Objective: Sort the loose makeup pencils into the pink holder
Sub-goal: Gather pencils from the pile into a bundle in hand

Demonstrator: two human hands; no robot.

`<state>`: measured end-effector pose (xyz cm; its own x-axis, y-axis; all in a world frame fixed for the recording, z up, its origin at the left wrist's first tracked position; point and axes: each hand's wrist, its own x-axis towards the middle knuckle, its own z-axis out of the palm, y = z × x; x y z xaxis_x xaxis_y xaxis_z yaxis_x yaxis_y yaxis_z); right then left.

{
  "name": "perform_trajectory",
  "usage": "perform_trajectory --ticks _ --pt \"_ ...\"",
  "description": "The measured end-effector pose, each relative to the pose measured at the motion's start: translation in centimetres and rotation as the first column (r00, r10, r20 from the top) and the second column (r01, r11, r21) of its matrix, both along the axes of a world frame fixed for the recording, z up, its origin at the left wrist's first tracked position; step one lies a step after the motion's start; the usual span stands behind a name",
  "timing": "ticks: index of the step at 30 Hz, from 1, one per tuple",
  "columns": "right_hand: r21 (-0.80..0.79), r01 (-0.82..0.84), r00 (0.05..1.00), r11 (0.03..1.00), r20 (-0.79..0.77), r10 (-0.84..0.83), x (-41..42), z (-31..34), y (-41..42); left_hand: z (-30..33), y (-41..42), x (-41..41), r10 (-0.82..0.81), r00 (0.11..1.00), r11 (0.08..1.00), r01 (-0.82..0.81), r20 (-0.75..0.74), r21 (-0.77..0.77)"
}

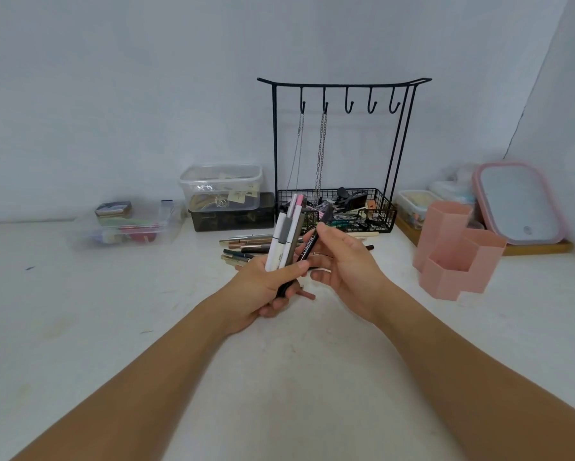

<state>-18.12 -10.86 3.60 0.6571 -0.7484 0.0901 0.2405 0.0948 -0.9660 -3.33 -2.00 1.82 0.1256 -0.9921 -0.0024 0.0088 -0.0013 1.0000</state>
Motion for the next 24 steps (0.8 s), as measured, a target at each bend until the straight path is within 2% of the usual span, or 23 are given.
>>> perform_trajectory --ticks 6,11,13,14,16,17,18,19,21,24 --pt "-0.095 0.040 0.997 0.995 -0.062 -0.046 -0.1 -0.2 -0.3 0.1 0.1 -0.2 0.023 1.000 1.000 -0.024 -0.017 -0.013" --pt "-0.004 0.082 0.997 0.997 -0.010 -0.082 0.3 -0.6 -0.5 -0.2 -0.2 -0.2 0.154 0.987 0.988 -0.155 -0.055 -0.018" --pt "-0.021 0.141 0.990 0.990 -0.008 -0.141 0.3 -0.8 -0.8 -0.2 -0.4 -0.2 0.202 0.977 0.979 -0.204 -0.066 -0.024" --pt "-0.079 0.199 0.979 0.977 -0.031 -0.201 0.2 -0.9 -1.2 -0.2 -0.5 -0.1 0.227 0.971 0.973 -0.230 -0.071 -0.028" --pt "-0.368 0.322 0.906 0.872 -0.148 -0.396 -0.5 -1.5 -2.3 -0.2 -0.6 0.2 0.274 0.956 0.960 -0.278 -0.103 -0.022" --pt "-0.550 0.304 0.846 0.778 -0.220 -0.486 -1.0 -1.9 -2.8 -0.1 -0.6 0.4 0.287 0.949 0.956 -0.292 -0.126 -0.016" --pt "-0.687 0.218 0.786 0.694 -0.297 -0.542 -1.4 -2.2 -3.3 -0.1 -0.6 0.5 0.294 0.944 0.954 -0.299 -0.147 -0.013" --pt "-0.760 0.110 0.731 0.640 -0.374 -0.570 -1.7 -2.5 -3.8 -0.1 -0.6 0.6 0.298 0.941 0.952 -0.304 -0.163 -0.015" --pt "-0.809 -0.057 0.651 0.586 -0.475 -0.593 -2.0 -3.0 -4.3 -0.1 -0.7 0.7 0.314 0.931 0.946 -0.322 -0.185 -0.019" --pt "-0.818 -0.118 0.617 0.562 -0.504 -0.604 -1.8 -3.0 -4.4 -0.1 -0.8 0.8 0.350 0.910 0.933 -0.359 -0.223 -0.001"
